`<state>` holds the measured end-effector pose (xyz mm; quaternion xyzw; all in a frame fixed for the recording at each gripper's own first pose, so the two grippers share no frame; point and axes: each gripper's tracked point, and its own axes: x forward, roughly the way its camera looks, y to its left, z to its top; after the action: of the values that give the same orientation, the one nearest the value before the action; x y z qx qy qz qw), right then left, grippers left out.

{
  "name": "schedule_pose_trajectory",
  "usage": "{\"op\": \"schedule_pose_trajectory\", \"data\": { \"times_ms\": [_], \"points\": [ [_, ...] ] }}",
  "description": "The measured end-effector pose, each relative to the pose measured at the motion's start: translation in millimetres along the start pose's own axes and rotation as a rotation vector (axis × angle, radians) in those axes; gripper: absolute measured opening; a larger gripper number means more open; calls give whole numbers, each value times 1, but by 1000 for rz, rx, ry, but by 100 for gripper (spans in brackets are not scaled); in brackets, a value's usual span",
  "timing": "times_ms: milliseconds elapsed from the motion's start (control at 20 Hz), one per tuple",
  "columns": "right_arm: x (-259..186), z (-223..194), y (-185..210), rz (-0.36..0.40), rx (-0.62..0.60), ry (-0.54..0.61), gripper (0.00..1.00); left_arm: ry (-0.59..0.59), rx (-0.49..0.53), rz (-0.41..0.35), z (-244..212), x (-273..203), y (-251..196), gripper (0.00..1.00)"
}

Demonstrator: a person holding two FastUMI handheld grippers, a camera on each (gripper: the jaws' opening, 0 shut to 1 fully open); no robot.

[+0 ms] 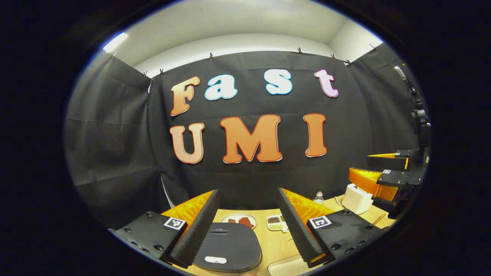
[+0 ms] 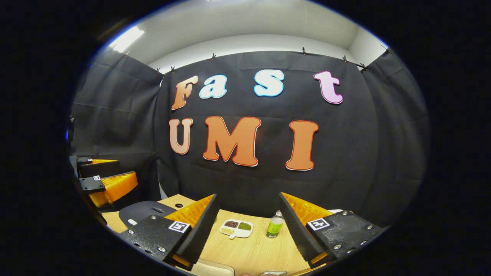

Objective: Close the left gripper, press the button to open the rice cooker; take a wooden spoon from the chopstick holder with the right hand, scoop a spoonful of rice and pour it into the rice cooker, then put the wooden spoon back into the chopstick holder.

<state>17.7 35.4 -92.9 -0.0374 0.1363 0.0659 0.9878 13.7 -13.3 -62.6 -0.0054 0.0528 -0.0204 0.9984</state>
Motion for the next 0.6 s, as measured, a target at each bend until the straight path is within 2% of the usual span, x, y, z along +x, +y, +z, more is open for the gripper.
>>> {"op": "schedule_pose_trajectory", "data": {
  "times_ms": [100,150,250,300,350,600],
  "points": [
    [-1,0,-2,-3,-7,-4,100,-14,-3,-2,5,0,-1,100],
    [-1,1,-2,-4,-7,-8,96,-13,6,1,4,0,1,100],
    [0,1,-1,-4,-1,-18,96,-17,4,3,4,0,1,100],
    [-1,2,-1,-3,3,-24,100,-15,1,4,4,1,2,100],
    [-1,3,-1,-4,3,-28,96,-11,1,8,1,0,3,100],
    [2,4,5,4,1,-35,97,-31,14,18,6,2,11,100]
  ]
}}
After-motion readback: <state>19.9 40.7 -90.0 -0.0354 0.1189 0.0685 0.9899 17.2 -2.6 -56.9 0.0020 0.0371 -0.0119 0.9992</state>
